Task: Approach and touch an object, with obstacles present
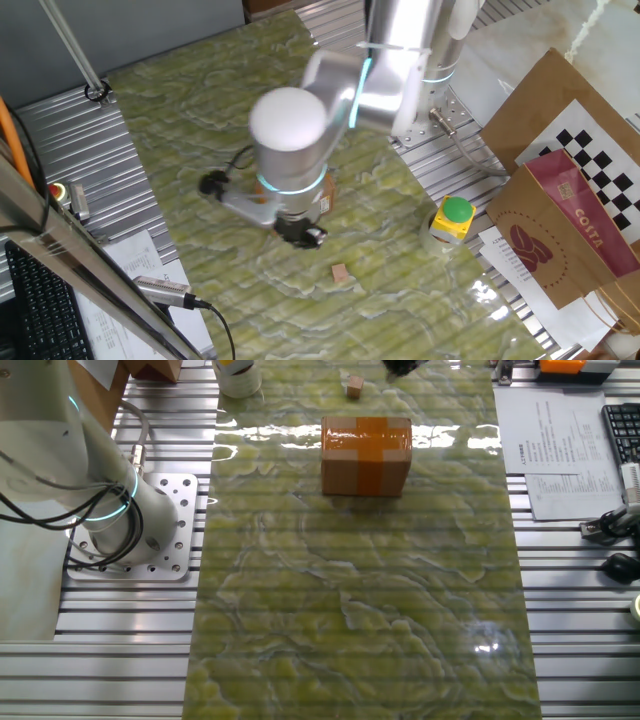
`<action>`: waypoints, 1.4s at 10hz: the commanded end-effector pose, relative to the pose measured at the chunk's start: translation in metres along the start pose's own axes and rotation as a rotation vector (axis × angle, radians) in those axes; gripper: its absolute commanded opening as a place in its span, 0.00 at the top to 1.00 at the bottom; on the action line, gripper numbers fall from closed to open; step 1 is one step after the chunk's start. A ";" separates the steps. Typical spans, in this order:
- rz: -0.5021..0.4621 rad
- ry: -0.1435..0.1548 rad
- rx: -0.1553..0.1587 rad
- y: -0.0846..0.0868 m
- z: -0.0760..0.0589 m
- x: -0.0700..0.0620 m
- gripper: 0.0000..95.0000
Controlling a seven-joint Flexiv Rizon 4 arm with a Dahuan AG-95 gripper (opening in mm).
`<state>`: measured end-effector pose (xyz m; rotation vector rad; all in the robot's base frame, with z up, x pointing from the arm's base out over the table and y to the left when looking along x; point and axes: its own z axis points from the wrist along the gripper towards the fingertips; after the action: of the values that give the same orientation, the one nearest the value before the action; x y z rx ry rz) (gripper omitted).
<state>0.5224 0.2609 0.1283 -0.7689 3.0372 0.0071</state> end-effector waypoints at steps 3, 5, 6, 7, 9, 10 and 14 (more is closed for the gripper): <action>0.266 -0.012 -0.010 -0.020 -0.006 -0.027 1.00; 0.264 -0.043 0.025 -0.025 -0.009 -0.028 1.00; 0.260 -0.043 0.032 -0.030 -0.009 -0.027 1.00; 0.256 -0.037 0.032 -0.036 -0.008 -0.027 1.00; 0.268 -0.026 0.027 -0.042 -0.008 -0.029 1.00; 0.288 -0.028 0.025 -0.045 -0.008 -0.030 1.00; 0.327 -0.015 -0.019 -0.056 -0.011 -0.033 1.00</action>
<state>0.5787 0.2280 0.1394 -0.2719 3.1112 0.0367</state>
